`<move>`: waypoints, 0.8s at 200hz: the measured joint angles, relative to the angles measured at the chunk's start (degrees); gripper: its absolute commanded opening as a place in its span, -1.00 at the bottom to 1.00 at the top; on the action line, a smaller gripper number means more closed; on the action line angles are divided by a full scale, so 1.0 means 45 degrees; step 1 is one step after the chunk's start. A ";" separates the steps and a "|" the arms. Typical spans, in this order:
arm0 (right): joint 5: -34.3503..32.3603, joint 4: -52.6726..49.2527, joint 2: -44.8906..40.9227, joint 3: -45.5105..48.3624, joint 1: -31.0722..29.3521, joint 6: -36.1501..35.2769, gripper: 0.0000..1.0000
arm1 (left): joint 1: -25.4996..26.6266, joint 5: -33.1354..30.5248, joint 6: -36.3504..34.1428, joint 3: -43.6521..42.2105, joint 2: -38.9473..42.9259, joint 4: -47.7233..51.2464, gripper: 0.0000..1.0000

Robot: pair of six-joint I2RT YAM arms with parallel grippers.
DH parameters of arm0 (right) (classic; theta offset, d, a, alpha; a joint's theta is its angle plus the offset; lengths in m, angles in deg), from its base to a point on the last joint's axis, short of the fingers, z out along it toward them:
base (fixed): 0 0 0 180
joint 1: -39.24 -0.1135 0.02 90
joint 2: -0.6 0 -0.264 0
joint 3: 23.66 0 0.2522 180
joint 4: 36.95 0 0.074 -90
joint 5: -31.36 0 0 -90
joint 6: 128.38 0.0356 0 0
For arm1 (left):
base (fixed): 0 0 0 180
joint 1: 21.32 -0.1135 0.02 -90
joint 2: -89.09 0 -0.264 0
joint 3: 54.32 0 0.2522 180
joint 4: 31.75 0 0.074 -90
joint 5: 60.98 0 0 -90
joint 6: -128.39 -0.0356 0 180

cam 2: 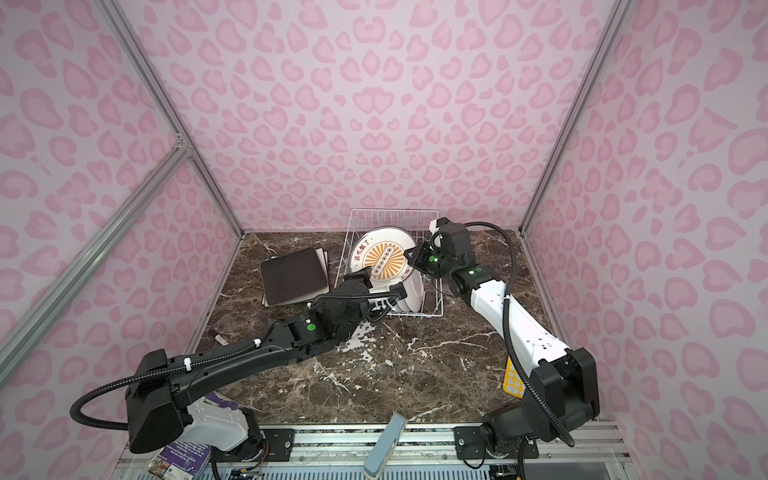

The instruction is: Unload the plates from the dish rack

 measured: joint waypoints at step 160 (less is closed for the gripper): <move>-0.0607 0.1311 -0.2016 0.2234 0.0821 0.0665 -1.00 | -0.3682 0.6727 0.8937 0.1122 0.2385 0.0355 0.79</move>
